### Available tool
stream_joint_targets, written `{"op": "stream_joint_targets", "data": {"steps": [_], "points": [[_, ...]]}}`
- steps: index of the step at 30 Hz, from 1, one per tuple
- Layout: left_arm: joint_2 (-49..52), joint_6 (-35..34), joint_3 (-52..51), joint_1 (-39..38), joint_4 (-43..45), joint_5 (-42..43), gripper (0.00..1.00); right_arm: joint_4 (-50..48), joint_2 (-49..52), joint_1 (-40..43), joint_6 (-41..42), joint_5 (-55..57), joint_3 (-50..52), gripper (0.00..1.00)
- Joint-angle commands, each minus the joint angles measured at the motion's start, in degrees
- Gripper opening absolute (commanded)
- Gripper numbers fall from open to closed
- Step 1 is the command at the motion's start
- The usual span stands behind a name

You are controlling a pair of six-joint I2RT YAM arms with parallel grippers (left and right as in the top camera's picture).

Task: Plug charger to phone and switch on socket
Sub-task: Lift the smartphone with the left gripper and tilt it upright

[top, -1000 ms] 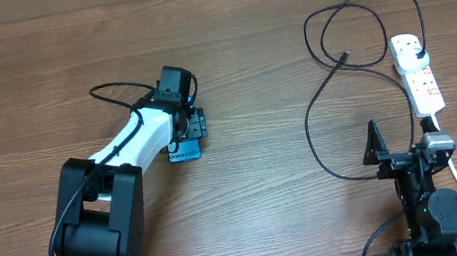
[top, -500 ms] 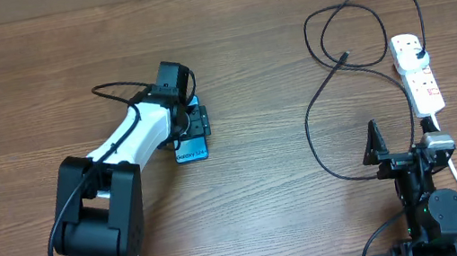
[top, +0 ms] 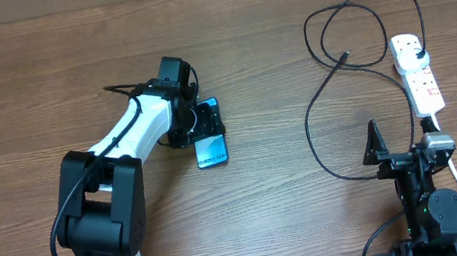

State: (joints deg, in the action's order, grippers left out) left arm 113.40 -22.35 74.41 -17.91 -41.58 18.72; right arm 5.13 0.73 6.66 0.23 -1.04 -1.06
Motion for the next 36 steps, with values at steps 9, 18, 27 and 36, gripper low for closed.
{"op": "stream_joint_targets", "data": {"steps": [9, 18, 27, 36], "points": [[1.0, 0.6, 1.1, -0.4, 0.0, 18.1, 0.65, -0.4, -0.6, -0.2, -0.1, 0.5, 0.6, 1.0], [1.0, 3.5, 1.1, -0.4, 0.8, 28.6, 0.64, -0.4, -0.6, -0.2, -0.1, 0.5, 0.6, 1.0], [1.0, 4.6, 1.1, -0.4, 4.5, 43.0, 0.62, -0.4, -0.6, -0.2, -0.1, 0.6, 0.6, 1.0], [1.0, 2.5, 1.1, -0.4, 6.5, 55.5, 0.62, -0.4, -0.6, -0.2, -0.1, 0.5, 0.6, 1.0]]}}
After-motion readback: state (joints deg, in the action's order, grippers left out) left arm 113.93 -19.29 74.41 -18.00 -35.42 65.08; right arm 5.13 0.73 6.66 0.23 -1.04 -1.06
